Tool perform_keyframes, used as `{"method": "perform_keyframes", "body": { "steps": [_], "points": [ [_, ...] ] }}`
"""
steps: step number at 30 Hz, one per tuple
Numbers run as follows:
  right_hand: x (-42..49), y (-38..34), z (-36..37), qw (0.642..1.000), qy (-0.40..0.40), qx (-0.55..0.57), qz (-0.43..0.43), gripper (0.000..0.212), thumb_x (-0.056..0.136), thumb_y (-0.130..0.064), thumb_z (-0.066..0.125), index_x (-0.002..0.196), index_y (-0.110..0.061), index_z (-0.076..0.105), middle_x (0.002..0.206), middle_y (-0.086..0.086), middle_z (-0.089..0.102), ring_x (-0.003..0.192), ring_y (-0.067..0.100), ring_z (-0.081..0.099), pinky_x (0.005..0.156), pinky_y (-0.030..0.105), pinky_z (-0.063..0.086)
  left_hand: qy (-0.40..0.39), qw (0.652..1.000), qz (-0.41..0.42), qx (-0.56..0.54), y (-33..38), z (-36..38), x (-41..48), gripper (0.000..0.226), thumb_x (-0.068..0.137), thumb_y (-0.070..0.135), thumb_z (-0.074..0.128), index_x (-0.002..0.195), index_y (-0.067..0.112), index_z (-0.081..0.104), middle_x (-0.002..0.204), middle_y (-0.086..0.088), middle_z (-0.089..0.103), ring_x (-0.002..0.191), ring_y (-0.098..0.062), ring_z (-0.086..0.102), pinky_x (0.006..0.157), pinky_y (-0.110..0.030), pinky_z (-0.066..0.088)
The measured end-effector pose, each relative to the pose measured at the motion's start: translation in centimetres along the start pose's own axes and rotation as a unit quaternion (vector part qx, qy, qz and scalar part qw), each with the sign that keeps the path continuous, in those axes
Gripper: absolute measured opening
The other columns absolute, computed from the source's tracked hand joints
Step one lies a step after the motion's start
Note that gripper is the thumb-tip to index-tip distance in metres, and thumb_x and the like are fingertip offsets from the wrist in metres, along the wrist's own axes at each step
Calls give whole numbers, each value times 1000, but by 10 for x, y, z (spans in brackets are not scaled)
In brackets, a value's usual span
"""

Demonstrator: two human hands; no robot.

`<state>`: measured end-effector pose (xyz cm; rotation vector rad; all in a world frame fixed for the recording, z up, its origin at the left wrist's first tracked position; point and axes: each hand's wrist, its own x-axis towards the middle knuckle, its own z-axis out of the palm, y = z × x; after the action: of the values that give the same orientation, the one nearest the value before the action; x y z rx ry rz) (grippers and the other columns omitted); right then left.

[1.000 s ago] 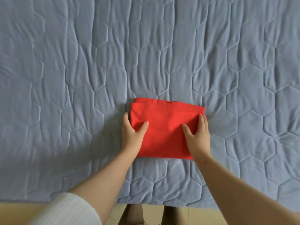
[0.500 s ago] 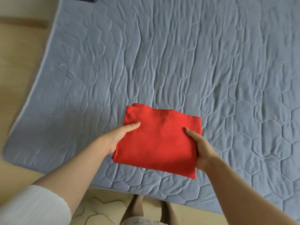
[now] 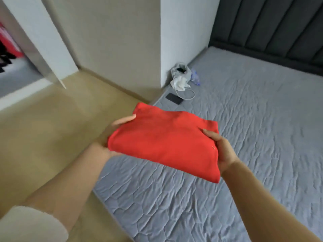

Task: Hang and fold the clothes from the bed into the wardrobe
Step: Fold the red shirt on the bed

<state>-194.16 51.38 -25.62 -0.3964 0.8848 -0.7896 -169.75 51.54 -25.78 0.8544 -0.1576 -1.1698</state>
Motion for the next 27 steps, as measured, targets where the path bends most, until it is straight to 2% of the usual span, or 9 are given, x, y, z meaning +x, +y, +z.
{"method": "perform_keyframes", "body": {
  "steps": [2,3,6,8,13,17,20,23,27],
  "points": [
    [-2,-11,46,999,-31,2,-24,21,72,-20,60,78,-8,75,75,10,73,64,21,71,52,31,56,-104,988,-106,50,46,0,-24,28,75,35,58,77,12,74,83,-5,72,77,-17,68,71,-24,54],
    [-1,-13,69,999,-44,7,-30,21,76,-21,58,84,-8,73,77,9,73,66,21,71,57,30,56,-101,984,-129,71,64,-8,-30,27,70,38,60,70,15,75,78,-3,73,72,-16,69,65,-25,56],
    [1,-3,139,996,-78,30,-29,23,86,-23,53,97,-10,68,87,7,72,76,20,69,77,34,53,-12,993,-94,-63,117,-21,-43,48,84,51,49,89,7,68,82,-15,71,86,-29,64,64,-43,55],
    [5,13,183,993,-108,39,-28,24,89,-23,52,104,-9,64,90,7,71,82,20,67,83,35,51,15,990,-72,-120,149,-24,-54,58,79,61,54,100,7,60,87,-17,69,91,-32,63,64,-50,53],
    [27,78,282,979,-205,-9,6,20,88,-18,54,104,-11,63,85,6,73,70,18,70,64,33,59,90,994,-51,17,223,-65,-56,43,82,34,67,118,15,57,104,-6,69,86,-21,68,63,-36,53],
    [55,127,347,959,-273,-48,66,37,75,-33,55,106,-15,64,102,9,70,86,27,69,73,47,56,178,983,-14,49,301,-124,-52,27,83,18,67,108,14,58,97,-6,67,79,-20,63,63,-35,51],
    [81,158,390,951,-281,-9,129,60,80,-59,45,105,-9,66,110,16,68,90,33,69,67,54,55,207,975,9,76,360,-170,-48,15,82,17,67,95,15,60,82,-5,68,73,-20,64,63,-34,52],
    [101,191,435,936,-302,-65,167,80,84,-71,28,92,-8,75,99,16,72,83,31,71,62,47,57,212,970,-11,116,406,-210,-47,13,80,22,68,90,16,63,65,-4,71,56,-20,68,53,-29,54],
    [116,230,493,919,-315,-149,182,63,74,-69,46,87,-15,76,90,7,72,84,25,68,74,40,58,200,967,-39,153,446,-254,-37,21,78,26,68,93,12,65,65,-7,71,52,-21,68,45,-31,53]
  ]
}}
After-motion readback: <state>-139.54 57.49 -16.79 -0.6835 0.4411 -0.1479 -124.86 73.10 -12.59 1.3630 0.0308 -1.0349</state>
